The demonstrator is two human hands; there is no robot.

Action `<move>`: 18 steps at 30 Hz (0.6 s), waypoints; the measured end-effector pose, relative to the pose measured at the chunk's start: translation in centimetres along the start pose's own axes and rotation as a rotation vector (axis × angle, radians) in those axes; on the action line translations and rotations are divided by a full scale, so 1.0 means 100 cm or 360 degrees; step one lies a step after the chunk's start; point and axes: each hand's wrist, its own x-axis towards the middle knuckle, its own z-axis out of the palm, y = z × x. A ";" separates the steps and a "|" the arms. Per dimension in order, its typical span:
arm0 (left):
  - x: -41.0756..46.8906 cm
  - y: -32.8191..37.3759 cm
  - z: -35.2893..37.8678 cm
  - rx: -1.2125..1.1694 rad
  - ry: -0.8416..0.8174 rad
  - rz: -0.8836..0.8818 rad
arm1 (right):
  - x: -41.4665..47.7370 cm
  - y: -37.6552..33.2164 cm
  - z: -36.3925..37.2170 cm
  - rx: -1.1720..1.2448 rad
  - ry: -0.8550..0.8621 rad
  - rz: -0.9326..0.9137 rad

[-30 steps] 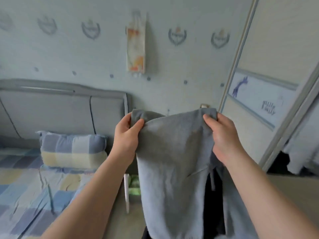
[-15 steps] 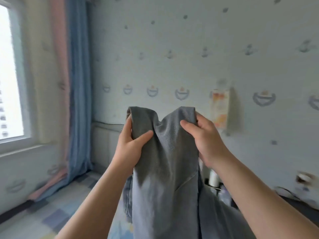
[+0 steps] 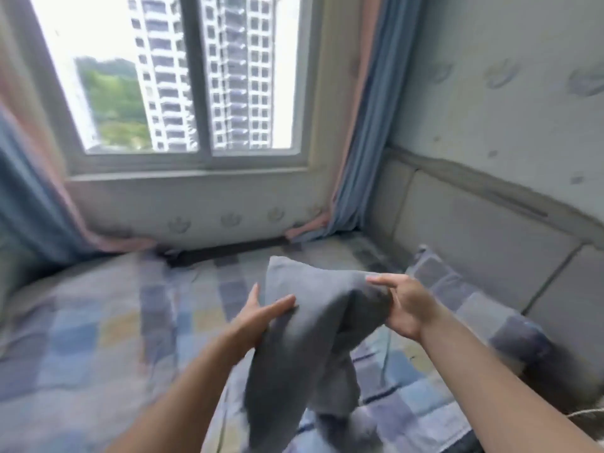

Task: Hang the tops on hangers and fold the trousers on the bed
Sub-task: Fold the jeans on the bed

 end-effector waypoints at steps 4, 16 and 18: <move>-0.033 -0.135 -0.012 -0.0112 0.0005 -0.0609 | 0.060 0.110 -0.020 0.0185 0.0103 0.0479; -0.028 -0.182 0.050 -0.0875 0.1138 -0.0345 | 0.088 0.214 -0.086 0.0091 -0.0409 0.0711; -0.020 -0.170 0.061 -0.1032 0.1152 -0.0316 | 0.084 0.223 -0.098 -0.0154 -0.0420 0.0697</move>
